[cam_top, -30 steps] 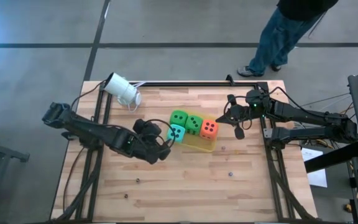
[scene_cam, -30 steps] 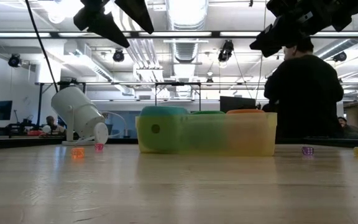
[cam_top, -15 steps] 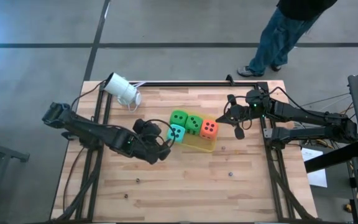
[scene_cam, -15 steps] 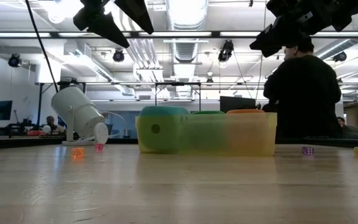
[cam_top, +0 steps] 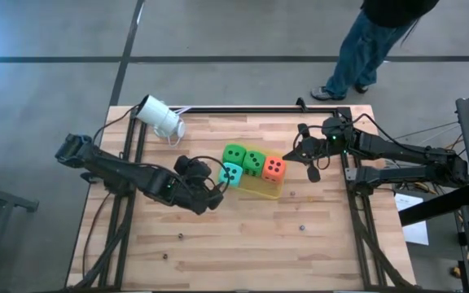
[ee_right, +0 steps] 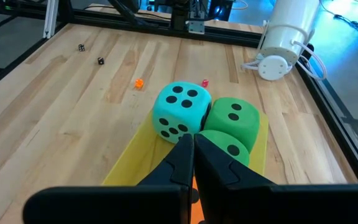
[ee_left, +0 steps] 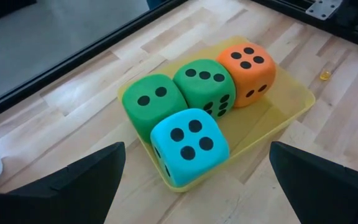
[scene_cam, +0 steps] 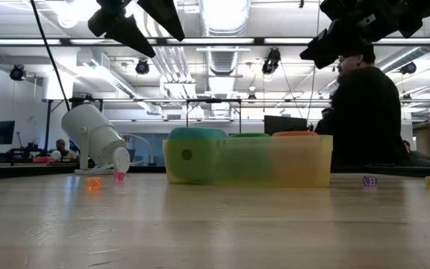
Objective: Pick & Place Dice
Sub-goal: Put the small purple dice into the yellow bin
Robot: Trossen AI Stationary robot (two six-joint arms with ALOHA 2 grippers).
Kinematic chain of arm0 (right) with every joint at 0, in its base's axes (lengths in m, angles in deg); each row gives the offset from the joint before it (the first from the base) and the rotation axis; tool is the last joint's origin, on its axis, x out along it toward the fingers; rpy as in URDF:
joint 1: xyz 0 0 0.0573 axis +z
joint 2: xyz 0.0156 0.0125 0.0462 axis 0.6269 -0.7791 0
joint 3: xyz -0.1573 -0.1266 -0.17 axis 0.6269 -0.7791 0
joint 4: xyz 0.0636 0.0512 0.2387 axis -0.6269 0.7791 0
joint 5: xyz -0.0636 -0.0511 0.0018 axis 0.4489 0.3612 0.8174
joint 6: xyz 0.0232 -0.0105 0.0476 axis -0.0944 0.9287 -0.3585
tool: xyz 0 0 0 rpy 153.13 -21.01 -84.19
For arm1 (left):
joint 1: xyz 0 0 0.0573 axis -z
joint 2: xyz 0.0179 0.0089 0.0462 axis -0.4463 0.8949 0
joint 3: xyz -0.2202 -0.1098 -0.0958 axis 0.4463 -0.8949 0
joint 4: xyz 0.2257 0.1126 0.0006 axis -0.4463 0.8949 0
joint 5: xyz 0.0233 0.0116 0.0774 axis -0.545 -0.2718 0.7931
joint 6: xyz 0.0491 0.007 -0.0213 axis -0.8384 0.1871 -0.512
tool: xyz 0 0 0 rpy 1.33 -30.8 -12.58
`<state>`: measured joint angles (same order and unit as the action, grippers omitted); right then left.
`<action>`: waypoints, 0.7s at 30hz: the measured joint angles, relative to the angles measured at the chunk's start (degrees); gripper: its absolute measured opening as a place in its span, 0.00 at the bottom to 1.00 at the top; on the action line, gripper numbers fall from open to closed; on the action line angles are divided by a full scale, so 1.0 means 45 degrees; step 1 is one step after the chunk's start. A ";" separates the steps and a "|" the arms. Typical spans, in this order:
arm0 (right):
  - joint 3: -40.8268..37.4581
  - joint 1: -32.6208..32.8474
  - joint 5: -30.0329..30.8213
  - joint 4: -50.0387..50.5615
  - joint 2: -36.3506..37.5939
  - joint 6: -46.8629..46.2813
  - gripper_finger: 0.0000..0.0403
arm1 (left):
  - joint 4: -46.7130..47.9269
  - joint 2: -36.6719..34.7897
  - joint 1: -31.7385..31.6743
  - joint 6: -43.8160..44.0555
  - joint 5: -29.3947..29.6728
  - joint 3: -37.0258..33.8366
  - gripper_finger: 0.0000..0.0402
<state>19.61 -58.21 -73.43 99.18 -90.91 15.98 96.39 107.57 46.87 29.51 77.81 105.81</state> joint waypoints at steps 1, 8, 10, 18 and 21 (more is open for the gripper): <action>0.0000 0.0001 0.0000 -0.0001 -0.0001 0.0000 0.02 | 0.0003 0.0000 0.0000 0.0000 0.0000 0.0000 1.00; 0.0000 0.0002 0.0000 -0.0005 0.0003 -0.0003 0.02 | -0.0050 0.0000 -0.0010 0.0010 0.0000 0.0000 1.00; 0.0000 0.0002 0.0001 -0.0064 -0.0001 0.0076 0.02 | -0.0051 0.0000 -0.0010 0.0044 0.0000 0.0003 1.00; 0.0000 0.0002 -0.0029 -0.0471 0.0004 -0.0892 0.02 | -0.0072 0.0000 -0.0019 0.0049 0.0000 0.0025 1.00; 0.0000 0.0003 -0.0531 -0.0276 -0.0055 -0.1755 0.02 | -0.0099 0.0000 -0.0019 0.0049 0.0000 0.0034 1.00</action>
<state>19.61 -58.19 -75.82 97.94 -91.16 8.08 95.94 107.57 46.78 29.72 77.81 105.96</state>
